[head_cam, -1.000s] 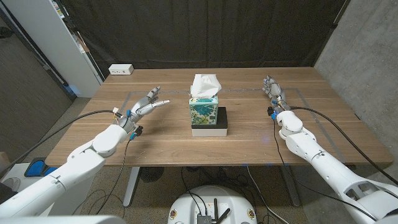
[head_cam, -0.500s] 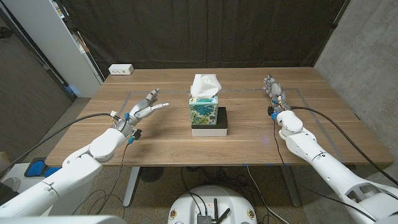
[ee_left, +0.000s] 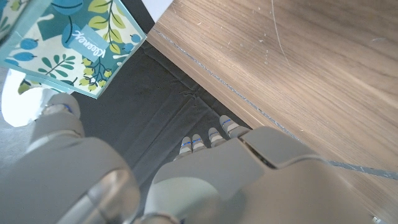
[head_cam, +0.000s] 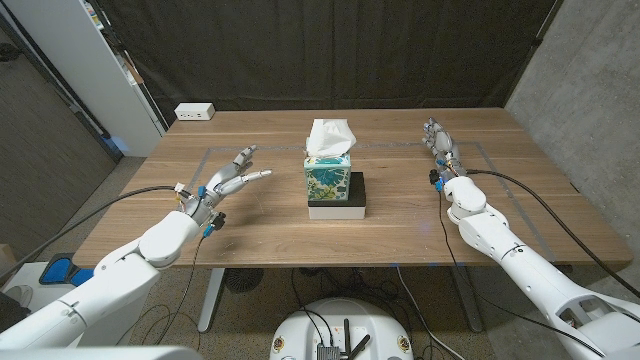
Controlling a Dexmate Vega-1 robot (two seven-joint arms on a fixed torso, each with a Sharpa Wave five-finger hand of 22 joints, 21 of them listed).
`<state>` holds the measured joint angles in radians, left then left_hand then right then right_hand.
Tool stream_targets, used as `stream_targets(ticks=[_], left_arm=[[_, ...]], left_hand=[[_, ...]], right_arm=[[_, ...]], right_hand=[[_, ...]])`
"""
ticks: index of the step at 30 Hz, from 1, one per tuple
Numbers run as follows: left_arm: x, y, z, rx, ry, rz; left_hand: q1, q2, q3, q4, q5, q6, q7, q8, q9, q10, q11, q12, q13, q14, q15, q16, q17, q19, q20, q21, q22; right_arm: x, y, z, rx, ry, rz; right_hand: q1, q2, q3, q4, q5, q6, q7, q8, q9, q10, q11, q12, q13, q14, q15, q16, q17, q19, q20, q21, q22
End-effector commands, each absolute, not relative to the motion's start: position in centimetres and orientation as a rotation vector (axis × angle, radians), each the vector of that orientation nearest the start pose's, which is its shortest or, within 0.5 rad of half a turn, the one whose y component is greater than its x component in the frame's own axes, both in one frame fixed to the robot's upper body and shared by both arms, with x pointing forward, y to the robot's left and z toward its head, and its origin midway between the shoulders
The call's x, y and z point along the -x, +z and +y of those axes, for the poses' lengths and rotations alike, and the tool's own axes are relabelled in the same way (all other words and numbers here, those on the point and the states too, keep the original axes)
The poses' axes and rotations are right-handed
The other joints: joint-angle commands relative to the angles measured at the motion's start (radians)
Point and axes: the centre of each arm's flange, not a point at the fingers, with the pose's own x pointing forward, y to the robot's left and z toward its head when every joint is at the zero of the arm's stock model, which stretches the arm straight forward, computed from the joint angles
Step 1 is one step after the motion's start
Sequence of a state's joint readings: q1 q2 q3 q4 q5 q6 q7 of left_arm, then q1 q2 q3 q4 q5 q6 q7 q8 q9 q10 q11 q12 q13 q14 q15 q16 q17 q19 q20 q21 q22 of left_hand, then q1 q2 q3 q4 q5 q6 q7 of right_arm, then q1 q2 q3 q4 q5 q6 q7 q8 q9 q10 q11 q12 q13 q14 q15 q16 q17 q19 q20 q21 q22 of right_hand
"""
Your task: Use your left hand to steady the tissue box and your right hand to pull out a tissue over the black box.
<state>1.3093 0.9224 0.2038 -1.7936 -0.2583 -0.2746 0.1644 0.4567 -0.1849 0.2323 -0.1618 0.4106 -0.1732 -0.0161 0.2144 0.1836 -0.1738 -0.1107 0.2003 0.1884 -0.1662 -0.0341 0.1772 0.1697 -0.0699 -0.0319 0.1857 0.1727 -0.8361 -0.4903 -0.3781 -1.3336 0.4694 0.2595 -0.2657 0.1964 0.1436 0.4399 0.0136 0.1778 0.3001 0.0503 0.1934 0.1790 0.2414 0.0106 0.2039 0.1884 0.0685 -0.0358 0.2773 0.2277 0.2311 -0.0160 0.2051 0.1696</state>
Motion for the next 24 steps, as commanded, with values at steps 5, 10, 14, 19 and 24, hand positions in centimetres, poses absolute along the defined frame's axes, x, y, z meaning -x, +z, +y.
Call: stream_targets(ticks=[5,10,14,19,24], left_arm=[[-51.28,-7.45,32.78,-0.611,-0.176,-0.637],[-51.31,-7.45,32.79,-0.611,-0.181,-0.640],[-51.49,-7.39,32.77,-0.611,-0.186,-0.642],[-51.72,-7.18,32.42,-0.619,-0.204,-0.644],[-52.00,-6.71,31.94,-0.636,-0.234,-0.638]], left_hand=[[0.015,0.000,-0.010,0.000,0.010,-0.279,0.001,0.002,0.004,-0.194,0.008,0.001,0.003,-0.159,-0.011,0.003,0.004,0.001,-0.005,0.006,0.003],[0.019,0.001,-0.017,0.001,0.016,-0.284,0.004,0.000,0.004,-0.196,0.010,-0.001,0.003,-0.160,-0.011,0.003,0.004,0.001,-0.005,0.006,0.003],[0.021,0.001,-0.022,0.001,0.019,-0.284,0.006,-0.001,0.004,-0.195,0.013,-0.001,0.003,-0.158,-0.009,0.004,0.004,0.003,-0.006,0.007,0.003],[0.025,0.002,-0.029,0.001,0.024,-0.277,0.007,0.002,0.004,-0.189,0.014,0.002,0.003,-0.146,-0.010,0.008,0.004,0.010,-0.010,0.009,0.003],[0.036,0.003,-0.049,0.002,0.035,-0.259,0.013,0.007,0.004,-0.166,0.012,0.009,0.003,-0.107,-0.012,0.017,0.004,0.037,0.007,0.018,0.003]], right_arm=[[-64.48,-2.04,-29.16,0.038,-0.061,-0.627],[-64.22,-2.06,-29.05,0.041,-0.064,-0.628],[-64.07,-2.01,-29.02,0.053,-0.066,-0.630],[-63.98,-2.04,-28.88,0.056,-0.062,-0.631],[-63.89,-2.04,-28.69,0.067,-0.053,-0.637]], right_hand=[[0.007,0.017,-0.001,-0.007,0.000,0.008,-0.003,0.000,0.002,0.011,-0.002,-0.002,0.004,0.007,-0.006,-0.003,-0.001,0.008,-0.005,-0.004,0.005],[0.007,0.017,-0.001,-0.008,-0.001,0.009,-0.004,0.000,0.002,0.012,0.000,-0.002,0.004,0.007,-0.008,-0.004,-0.001,0.008,-0.005,-0.004,0.005],[0.007,0.018,-0.001,-0.009,-0.001,0.010,-0.004,0.000,0.002,0.012,0.001,-0.002,0.004,0.008,-0.008,-0.004,-0.001,0.008,-0.005,-0.004,0.005],[0.008,0.018,-0.001,-0.011,-0.001,0.009,-0.004,0.000,0.002,0.012,0.001,-0.002,0.004,0.009,-0.007,-0.004,-0.001,0.008,-0.005,-0.004,0.005],[0.008,0.019,0.000,-0.012,-0.001,0.010,-0.004,0.000,0.002,0.012,0.000,-0.003,0.004,0.009,-0.008,-0.005,-0.001,0.009,-0.005,-0.004,0.005]])
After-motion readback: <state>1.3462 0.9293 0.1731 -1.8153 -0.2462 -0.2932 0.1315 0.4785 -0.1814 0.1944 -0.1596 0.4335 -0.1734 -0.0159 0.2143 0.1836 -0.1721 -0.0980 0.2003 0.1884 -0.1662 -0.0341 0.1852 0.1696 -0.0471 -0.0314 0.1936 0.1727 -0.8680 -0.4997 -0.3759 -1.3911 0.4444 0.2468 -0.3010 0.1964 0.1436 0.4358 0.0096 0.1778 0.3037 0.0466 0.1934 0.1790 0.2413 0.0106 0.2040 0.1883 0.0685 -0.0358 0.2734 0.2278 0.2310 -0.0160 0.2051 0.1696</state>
